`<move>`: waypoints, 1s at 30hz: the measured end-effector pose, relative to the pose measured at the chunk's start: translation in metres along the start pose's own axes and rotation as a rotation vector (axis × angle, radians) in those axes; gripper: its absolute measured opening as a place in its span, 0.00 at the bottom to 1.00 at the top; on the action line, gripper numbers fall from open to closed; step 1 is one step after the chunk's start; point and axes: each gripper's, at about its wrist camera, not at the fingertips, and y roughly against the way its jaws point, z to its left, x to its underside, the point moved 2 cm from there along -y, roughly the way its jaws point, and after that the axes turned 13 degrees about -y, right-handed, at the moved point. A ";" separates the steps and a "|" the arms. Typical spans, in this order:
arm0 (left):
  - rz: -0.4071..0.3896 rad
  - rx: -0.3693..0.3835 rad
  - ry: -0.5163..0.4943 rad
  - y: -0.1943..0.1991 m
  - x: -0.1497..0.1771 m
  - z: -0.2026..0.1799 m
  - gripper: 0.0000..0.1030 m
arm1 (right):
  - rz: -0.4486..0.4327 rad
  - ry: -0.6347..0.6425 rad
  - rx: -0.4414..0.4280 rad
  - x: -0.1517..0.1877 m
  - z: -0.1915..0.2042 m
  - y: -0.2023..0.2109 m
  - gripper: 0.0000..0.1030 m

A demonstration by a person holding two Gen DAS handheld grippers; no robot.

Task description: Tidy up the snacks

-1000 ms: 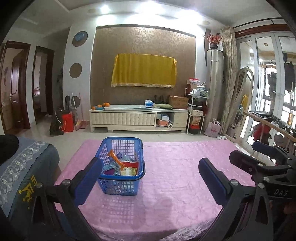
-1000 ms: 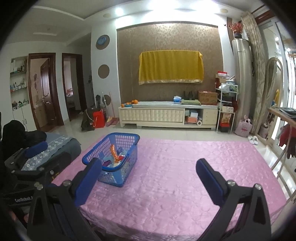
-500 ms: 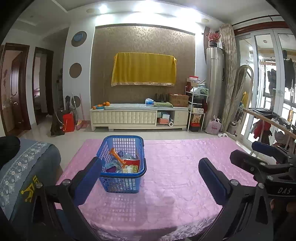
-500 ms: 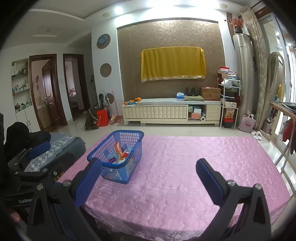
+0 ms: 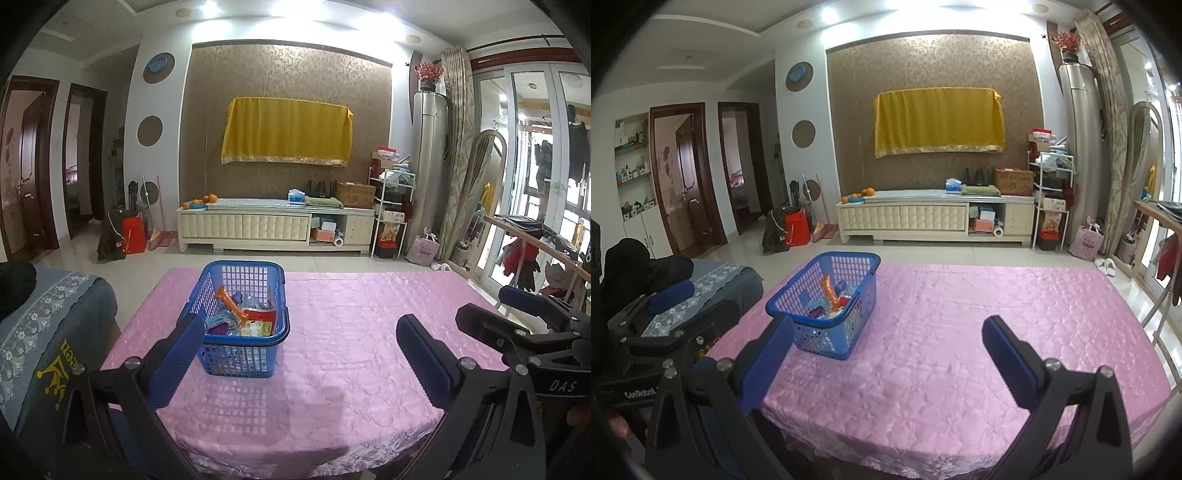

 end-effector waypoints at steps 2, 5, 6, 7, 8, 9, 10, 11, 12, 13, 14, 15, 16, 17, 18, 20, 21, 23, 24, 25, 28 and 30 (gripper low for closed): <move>0.002 0.005 0.004 0.000 0.000 0.000 1.00 | 0.001 -0.001 -0.002 -0.001 0.000 0.000 1.00; 0.002 0.009 0.007 0.001 -0.001 0.000 1.00 | 0.004 -0.008 -0.005 0.000 0.000 -0.001 1.00; 0.004 0.009 0.007 0.001 -0.002 -0.001 1.00 | 0.005 -0.009 -0.007 0.000 0.000 -0.001 1.00; 0.005 0.008 0.007 0.001 -0.002 0.000 1.00 | 0.007 -0.010 -0.007 0.000 -0.001 -0.001 1.00; 0.005 0.008 0.007 0.001 -0.001 0.000 1.00 | 0.009 -0.010 -0.006 0.000 -0.001 -0.002 1.00; 0.007 0.007 0.008 0.001 -0.002 0.000 1.00 | 0.010 -0.010 -0.007 0.000 -0.001 -0.002 1.00; 0.008 0.008 0.008 0.001 -0.002 -0.001 1.00 | 0.013 -0.011 -0.008 0.001 -0.001 -0.003 1.00; 0.009 0.010 0.009 0.001 -0.002 -0.001 1.00 | 0.016 -0.012 -0.009 0.001 -0.001 -0.003 1.00; 0.011 0.011 0.011 0.001 -0.001 -0.001 1.00 | 0.016 -0.011 -0.010 0.001 -0.001 -0.003 1.00; 0.012 0.012 0.013 0.001 -0.001 -0.001 1.00 | 0.018 -0.010 -0.008 0.001 -0.001 -0.003 1.00; 0.013 0.013 0.014 0.001 -0.001 -0.001 1.00 | 0.019 -0.009 -0.008 0.001 -0.001 -0.003 1.00; 0.014 0.013 0.016 0.001 -0.001 0.000 1.00 | 0.018 -0.010 -0.008 0.001 -0.001 -0.003 1.00; 0.014 0.014 0.017 0.001 -0.001 0.000 1.00 | 0.019 -0.009 -0.009 0.002 0.000 -0.004 1.00; 0.014 0.015 0.019 0.001 0.000 0.000 1.00 | 0.020 -0.009 -0.009 0.002 0.000 -0.004 1.00; 0.014 0.014 0.021 0.002 0.000 0.000 1.00 | 0.020 -0.009 -0.010 0.002 0.000 -0.004 1.00; 0.017 0.014 0.020 0.001 0.000 0.000 1.00 | 0.024 -0.008 -0.011 0.002 -0.001 -0.004 1.00; 0.018 0.013 0.019 0.001 0.000 0.001 1.00 | 0.025 -0.008 -0.011 0.003 0.000 -0.004 1.00; 0.019 0.013 0.018 0.001 0.000 0.000 1.00 | 0.027 -0.010 -0.012 0.004 -0.001 -0.004 1.00; 0.019 0.012 0.017 0.001 -0.001 0.000 1.00 | 0.027 -0.010 -0.014 0.004 -0.001 -0.004 1.00; 0.020 0.011 0.016 0.001 -0.001 -0.001 1.00 | 0.027 -0.011 -0.014 0.004 -0.001 -0.004 1.00; 0.023 0.008 0.012 0.000 -0.001 -0.001 1.00 | 0.030 -0.012 -0.013 0.004 -0.001 -0.005 1.00; 0.026 0.012 0.015 -0.001 0.000 -0.001 1.00 | 0.033 -0.015 -0.015 0.005 -0.001 -0.005 1.00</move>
